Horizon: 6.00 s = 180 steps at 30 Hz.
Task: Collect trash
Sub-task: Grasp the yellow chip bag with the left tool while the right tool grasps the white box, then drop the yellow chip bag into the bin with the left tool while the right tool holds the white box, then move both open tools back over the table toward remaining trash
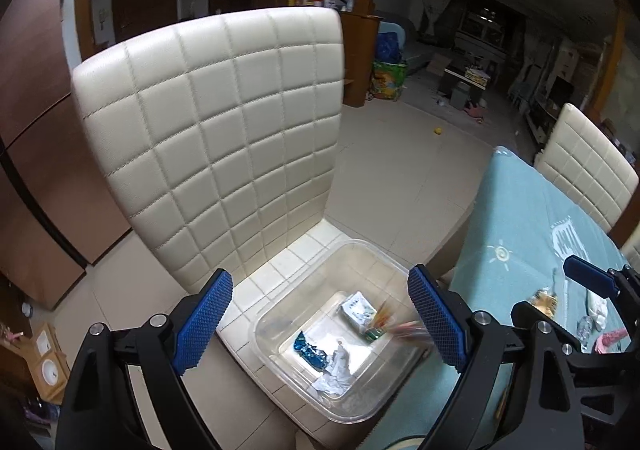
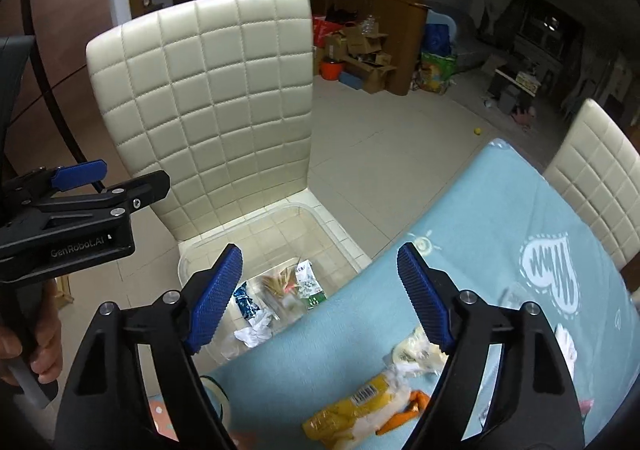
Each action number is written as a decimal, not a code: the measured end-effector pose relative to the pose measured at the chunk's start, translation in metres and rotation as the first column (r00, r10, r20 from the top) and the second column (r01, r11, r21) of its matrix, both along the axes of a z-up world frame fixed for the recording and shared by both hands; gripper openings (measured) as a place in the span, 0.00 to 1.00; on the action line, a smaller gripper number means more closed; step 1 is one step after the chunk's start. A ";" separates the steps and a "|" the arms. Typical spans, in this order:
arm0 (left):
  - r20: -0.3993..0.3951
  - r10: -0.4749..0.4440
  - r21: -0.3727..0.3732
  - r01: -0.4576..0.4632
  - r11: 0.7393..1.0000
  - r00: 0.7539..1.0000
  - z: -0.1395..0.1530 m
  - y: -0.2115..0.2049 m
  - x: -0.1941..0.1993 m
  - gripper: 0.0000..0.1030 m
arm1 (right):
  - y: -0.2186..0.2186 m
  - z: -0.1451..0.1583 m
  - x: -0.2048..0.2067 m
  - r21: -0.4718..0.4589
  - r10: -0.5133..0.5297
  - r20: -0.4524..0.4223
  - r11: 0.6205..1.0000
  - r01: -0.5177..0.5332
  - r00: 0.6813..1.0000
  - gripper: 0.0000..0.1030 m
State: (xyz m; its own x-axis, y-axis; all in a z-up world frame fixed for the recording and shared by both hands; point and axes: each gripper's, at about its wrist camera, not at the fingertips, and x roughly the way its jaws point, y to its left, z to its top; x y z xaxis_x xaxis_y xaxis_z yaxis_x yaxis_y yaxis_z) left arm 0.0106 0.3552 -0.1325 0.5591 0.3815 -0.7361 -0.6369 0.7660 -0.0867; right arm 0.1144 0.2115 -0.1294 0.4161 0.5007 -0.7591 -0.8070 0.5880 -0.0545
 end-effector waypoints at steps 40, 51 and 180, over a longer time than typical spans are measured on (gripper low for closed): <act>-0.094 -0.564 0.033 0.569 0.822 0.820 0.002 -0.258 0.079 0.85 | -0.311 -0.039 -0.018 0.065 -0.634 -0.074 0.767 0.638 0.770 0.92; -0.133 -0.481 -0.069 0.476 0.877 0.867 -0.045 -0.198 0.071 0.85 | -0.267 -0.059 0.013 0.031 -0.528 -0.092 0.846 0.533 0.844 0.95; -0.088 -0.467 -0.028 0.466 0.884 0.880 0.012 -0.177 0.090 0.83 | -0.227 -0.021 0.028 0.097 -0.598 -0.041 0.795 0.599 0.800 0.92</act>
State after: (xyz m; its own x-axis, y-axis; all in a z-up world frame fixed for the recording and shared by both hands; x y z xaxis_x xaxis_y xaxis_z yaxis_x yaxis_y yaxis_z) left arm 0.1011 0.1785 -0.1207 0.6029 0.0882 -0.7929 -0.2111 0.9761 -0.0519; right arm 0.1424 -0.0152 -0.1505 0.6520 0.2265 -0.7236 -0.2923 0.9557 0.0358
